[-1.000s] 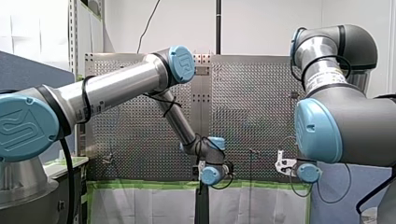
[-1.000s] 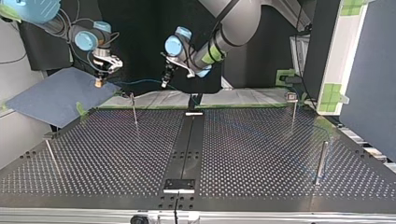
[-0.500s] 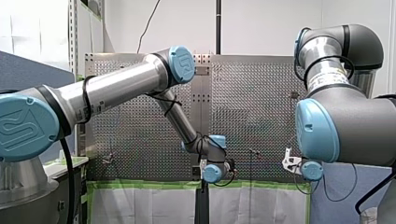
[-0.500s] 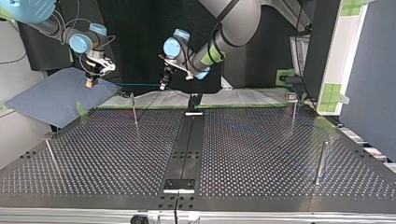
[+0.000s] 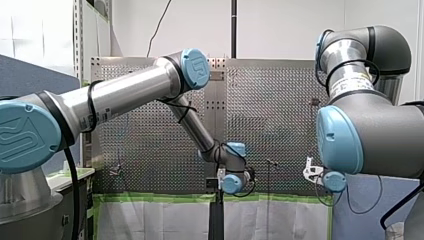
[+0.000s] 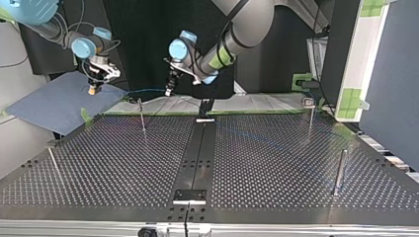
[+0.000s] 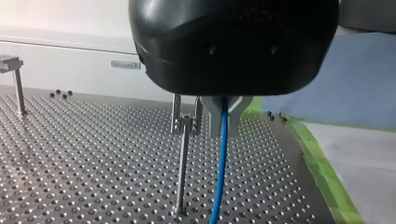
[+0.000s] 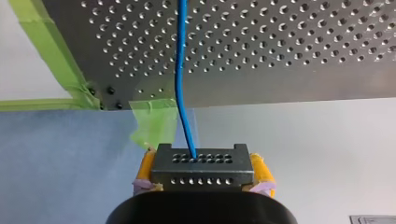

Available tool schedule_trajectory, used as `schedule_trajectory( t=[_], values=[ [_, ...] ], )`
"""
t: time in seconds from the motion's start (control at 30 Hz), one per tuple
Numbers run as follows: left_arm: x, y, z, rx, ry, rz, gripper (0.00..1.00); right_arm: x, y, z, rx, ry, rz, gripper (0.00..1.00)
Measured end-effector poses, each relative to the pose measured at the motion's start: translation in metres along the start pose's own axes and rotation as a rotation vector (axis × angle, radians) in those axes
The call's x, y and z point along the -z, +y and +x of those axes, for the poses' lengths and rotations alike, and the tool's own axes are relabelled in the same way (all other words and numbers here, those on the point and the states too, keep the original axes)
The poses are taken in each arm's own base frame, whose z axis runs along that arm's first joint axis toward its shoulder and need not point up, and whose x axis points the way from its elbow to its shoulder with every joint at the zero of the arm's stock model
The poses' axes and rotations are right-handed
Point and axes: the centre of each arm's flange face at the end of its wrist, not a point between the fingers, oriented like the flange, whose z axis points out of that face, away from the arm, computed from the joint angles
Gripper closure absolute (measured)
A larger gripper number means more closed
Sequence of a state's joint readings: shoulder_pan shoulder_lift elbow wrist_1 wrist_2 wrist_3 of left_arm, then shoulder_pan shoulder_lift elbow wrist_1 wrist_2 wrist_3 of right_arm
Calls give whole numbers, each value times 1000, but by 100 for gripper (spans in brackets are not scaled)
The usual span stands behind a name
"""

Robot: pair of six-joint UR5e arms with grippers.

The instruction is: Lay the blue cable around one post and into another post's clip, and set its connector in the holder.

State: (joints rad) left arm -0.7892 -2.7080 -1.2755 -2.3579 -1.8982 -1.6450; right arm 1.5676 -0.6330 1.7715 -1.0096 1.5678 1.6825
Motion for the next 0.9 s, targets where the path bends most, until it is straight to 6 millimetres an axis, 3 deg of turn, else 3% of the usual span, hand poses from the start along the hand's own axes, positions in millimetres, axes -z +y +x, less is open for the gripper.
schedule_trajectory(
  t=[0.37,0.9],
  values=[
    [6,-14,0,-14,-1,20,99,-8,7,5,17,-19,-37,100],
    [6,-13,0,-31,15,7,99,-11,0,5,116,-6,61,100]
  ],
)
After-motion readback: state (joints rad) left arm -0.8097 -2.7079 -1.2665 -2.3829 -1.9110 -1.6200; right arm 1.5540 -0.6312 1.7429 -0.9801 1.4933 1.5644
